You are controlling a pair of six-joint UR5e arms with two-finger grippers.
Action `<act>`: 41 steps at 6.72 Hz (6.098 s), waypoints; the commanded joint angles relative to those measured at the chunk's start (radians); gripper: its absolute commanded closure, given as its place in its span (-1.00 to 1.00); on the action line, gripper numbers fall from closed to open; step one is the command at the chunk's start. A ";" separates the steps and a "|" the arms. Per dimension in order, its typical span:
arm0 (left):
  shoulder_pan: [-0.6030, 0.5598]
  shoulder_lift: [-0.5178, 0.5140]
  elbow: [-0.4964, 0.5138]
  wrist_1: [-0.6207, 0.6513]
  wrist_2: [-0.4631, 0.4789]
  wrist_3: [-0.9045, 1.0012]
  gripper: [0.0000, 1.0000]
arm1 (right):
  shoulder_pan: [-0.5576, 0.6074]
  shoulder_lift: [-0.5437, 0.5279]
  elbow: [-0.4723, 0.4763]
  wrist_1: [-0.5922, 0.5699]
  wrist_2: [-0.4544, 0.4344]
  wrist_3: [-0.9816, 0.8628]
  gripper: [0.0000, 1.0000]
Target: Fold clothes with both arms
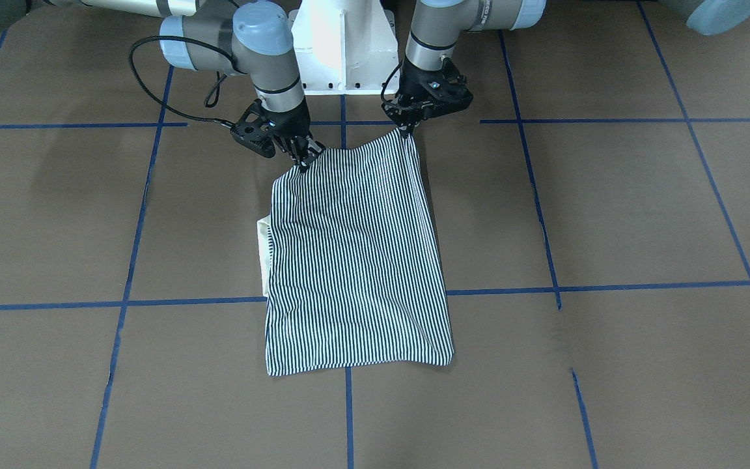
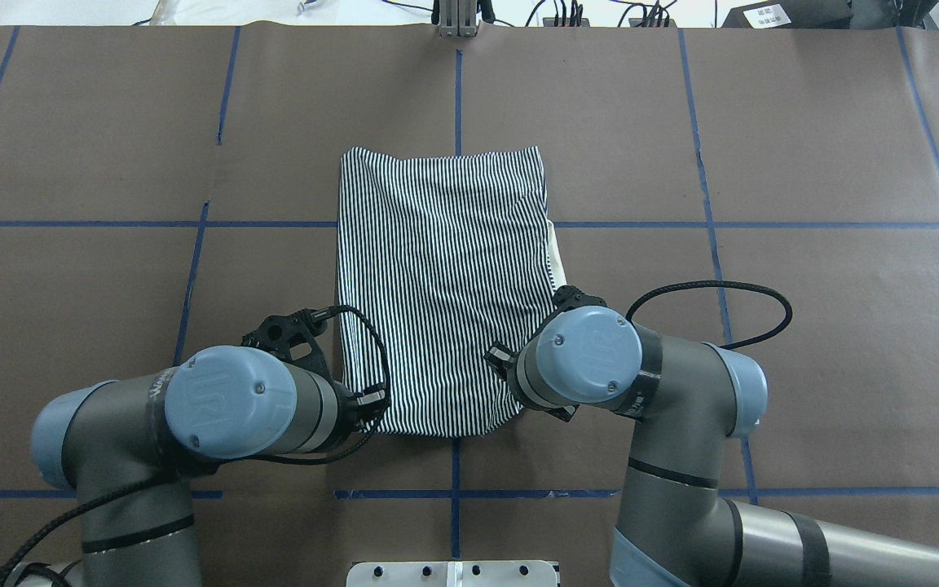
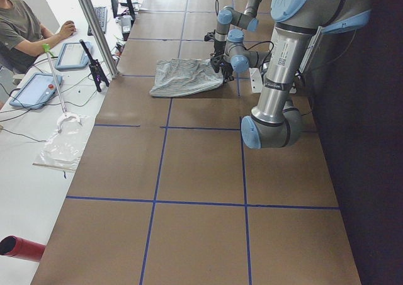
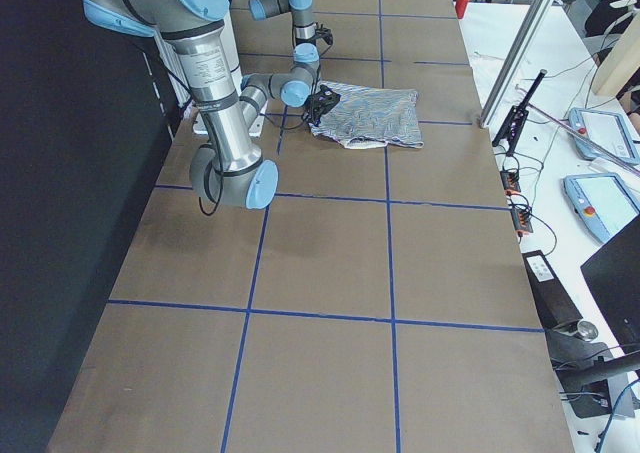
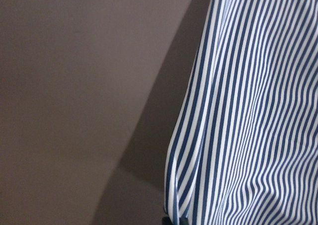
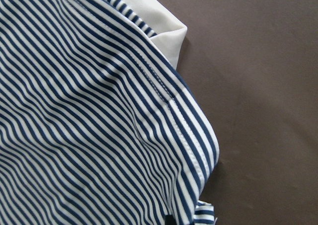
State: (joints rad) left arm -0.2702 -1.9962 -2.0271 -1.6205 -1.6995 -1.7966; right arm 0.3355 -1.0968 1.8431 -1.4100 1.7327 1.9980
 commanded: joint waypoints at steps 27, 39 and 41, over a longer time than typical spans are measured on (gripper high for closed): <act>-1.094 0.276 0.406 -0.429 -0.476 1.449 -1.00 | 0.955 -0.221 -0.331 0.112 0.544 -1.592 -1.00; -1.301 0.456 0.346 0.007 -0.591 2.014 -1.00 | 1.287 -0.459 -0.196 -0.254 0.677 -2.099 -1.00; -1.301 0.456 0.347 0.007 -0.603 2.014 -1.00 | 1.271 -0.468 -0.203 -0.254 0.674 -2.098 -1.00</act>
State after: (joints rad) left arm -1.5703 -1.5410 -1.6812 -1.6140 -2.2969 0.2178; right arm 1.6164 -1.5592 1.6420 -1.6642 2.4082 -0.1000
